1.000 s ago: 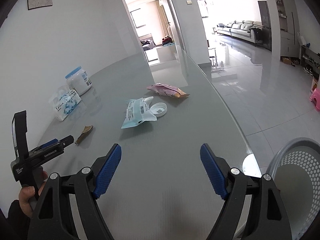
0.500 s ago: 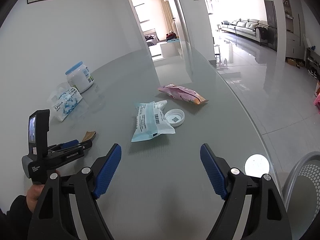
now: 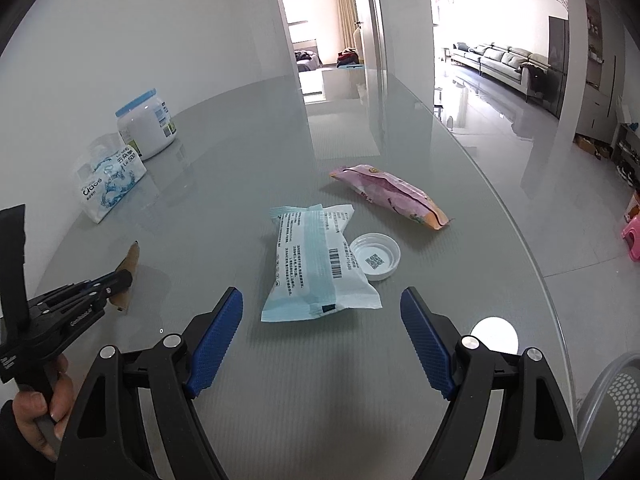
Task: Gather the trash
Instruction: 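Grasp the brown leaf with the left tool while the right tool grasps the wipes packet, then carry the leaf and wipes packet over the grey basket and open both tools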
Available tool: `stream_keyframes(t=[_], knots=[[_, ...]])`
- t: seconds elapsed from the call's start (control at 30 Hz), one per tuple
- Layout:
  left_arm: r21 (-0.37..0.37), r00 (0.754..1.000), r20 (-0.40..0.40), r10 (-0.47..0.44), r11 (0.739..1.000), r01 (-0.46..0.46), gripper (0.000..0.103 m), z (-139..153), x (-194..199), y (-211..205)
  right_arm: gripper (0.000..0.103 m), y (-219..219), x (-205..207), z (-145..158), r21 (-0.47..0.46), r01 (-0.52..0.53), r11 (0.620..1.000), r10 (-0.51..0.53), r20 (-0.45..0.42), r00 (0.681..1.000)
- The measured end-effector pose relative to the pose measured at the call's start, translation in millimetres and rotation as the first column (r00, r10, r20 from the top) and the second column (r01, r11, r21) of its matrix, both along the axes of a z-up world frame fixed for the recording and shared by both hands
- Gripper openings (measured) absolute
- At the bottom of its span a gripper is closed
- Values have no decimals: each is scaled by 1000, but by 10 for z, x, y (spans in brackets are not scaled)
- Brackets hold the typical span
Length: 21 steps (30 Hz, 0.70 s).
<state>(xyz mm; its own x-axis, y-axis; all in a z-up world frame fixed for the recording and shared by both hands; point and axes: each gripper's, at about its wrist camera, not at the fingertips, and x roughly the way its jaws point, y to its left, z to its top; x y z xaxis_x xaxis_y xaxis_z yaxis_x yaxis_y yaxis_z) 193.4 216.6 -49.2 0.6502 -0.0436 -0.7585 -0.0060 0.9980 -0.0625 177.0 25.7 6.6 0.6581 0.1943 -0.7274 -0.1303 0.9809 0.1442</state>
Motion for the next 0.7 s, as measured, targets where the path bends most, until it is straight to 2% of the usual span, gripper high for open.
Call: stream_keyframes(t=[0.3,0.37,0.4,0.43,0.7], knots=[[8,999,42,-8,1000,7,3,87,-67,4,77,254,425,-185,-149,18,989,-23,-30,999],[4,999,44,-13,1000,13,3,98,-75,-1,72,292,475,-225,-167,18,986,-25,-37,999],[4,999,45,-14,1000,14,3,101,-78,-4,58,310,491,-241,-174,14,985,-21,-39,999],[4,999,47,-16,1000,15,3,105,-80,-6,54,340,515,-264,-186,11,982,-20,-48,999],[5,998,60,-22,1000,22,3,136,-96,-21,51,363,382,-161,-160,-6,987,5,-6,1000]])
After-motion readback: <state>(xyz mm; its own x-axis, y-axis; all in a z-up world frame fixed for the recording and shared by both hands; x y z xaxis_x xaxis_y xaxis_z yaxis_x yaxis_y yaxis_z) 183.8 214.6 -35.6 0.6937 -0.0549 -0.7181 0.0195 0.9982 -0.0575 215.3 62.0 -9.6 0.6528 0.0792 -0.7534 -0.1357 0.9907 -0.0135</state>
